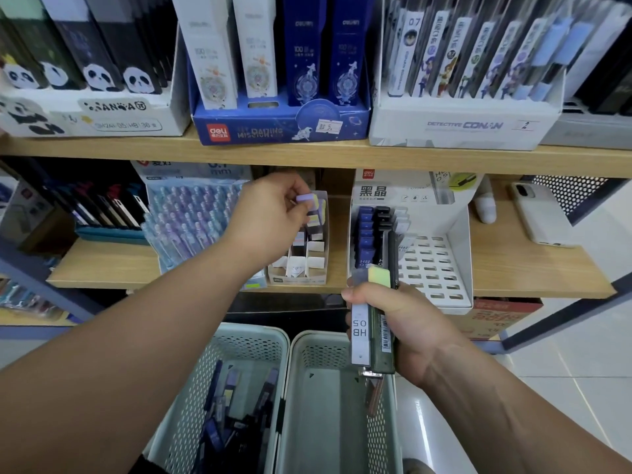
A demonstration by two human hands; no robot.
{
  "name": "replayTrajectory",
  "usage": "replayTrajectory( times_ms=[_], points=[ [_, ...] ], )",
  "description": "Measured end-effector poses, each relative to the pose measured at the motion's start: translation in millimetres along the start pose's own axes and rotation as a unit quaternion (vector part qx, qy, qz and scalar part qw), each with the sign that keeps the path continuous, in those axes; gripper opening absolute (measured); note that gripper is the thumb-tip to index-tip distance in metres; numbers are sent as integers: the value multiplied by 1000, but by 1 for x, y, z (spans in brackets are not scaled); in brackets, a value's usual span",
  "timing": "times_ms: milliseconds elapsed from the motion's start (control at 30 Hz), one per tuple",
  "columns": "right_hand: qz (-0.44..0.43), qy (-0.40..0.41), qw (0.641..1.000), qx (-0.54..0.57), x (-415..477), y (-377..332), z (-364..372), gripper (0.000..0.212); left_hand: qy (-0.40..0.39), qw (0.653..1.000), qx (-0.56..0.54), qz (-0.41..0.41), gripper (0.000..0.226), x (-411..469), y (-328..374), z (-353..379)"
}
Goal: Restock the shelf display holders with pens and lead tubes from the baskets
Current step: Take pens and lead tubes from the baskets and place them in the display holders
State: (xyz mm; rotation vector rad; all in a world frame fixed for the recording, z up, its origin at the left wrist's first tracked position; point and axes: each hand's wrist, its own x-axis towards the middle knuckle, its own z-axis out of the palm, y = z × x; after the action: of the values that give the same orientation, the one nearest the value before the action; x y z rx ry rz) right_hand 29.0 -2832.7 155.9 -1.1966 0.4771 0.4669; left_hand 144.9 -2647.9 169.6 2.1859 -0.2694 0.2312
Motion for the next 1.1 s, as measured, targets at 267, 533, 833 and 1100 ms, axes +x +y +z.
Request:
replayTrajectory(
  times_ms=[267,533,833,1100],
  points=[
    [0,-6,1000,-7,2,1,-5,18,24,993,104,41,4,3,-6,11],
    [-3,-13,1000,-8,3,2,-2,47,11,990,135,49,7,8,-7,19],
    [0,-8,1000,-20,3,2,-3,60,20,938,322,129,14,10,-12,22],
    [-3,-14,1000,-28,1,5,1,58,52,914,383,120,23,16,-13,28]
  ],
)
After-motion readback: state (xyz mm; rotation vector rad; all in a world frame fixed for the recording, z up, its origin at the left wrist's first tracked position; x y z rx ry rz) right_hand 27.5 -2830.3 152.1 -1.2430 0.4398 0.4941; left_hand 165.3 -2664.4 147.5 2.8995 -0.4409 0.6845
